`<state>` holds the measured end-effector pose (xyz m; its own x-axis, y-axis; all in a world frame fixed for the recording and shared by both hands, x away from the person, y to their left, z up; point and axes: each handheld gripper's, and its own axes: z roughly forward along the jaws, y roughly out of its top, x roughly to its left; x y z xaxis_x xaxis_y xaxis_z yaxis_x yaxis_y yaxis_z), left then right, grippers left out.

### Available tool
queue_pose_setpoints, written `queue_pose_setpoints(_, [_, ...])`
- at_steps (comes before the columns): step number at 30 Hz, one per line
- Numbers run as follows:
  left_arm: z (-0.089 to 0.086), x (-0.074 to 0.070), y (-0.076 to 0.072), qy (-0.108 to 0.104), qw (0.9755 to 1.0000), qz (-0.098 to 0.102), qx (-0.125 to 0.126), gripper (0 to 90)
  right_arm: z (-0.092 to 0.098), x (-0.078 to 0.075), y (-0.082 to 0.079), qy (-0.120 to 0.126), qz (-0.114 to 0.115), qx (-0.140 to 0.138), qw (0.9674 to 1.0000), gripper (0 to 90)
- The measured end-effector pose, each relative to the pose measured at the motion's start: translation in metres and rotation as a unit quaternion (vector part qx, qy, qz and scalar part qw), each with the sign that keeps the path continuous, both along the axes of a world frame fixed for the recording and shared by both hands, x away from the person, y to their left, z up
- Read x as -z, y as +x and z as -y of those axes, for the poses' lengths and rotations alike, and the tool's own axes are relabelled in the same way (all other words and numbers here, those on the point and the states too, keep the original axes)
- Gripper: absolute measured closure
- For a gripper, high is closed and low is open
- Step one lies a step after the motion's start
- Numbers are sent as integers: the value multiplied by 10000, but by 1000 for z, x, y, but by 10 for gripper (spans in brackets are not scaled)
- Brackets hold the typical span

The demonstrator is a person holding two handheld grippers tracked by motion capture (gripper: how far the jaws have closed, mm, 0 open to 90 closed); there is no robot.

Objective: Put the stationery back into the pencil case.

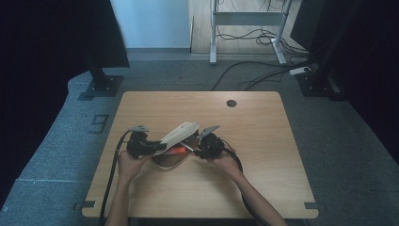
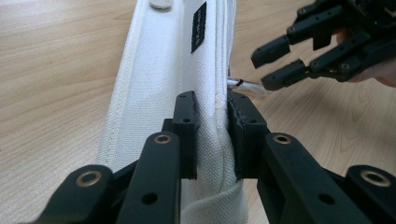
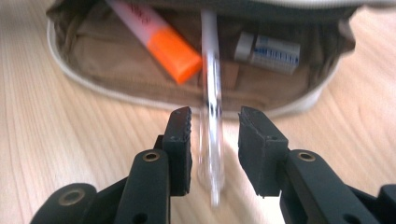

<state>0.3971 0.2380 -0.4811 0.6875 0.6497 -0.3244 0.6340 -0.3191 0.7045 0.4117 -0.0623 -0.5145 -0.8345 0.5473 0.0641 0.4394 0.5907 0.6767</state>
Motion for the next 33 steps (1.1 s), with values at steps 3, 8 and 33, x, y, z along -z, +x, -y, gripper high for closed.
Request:
queue_pose_setpoints(3, [0,0,0,6,10000,3,5,748,7,5,-6,-10,-56,62,10000,636])
queue_pose_setpoints(8, [0,0,0,8,10000,0,9,748,13,15,-10,-46,-42,48,10000,640])
queue_pose_setpoints(33, [1,1,0,7,10000,-18,8,748,5,12,4,-227,166,33,9996,775])
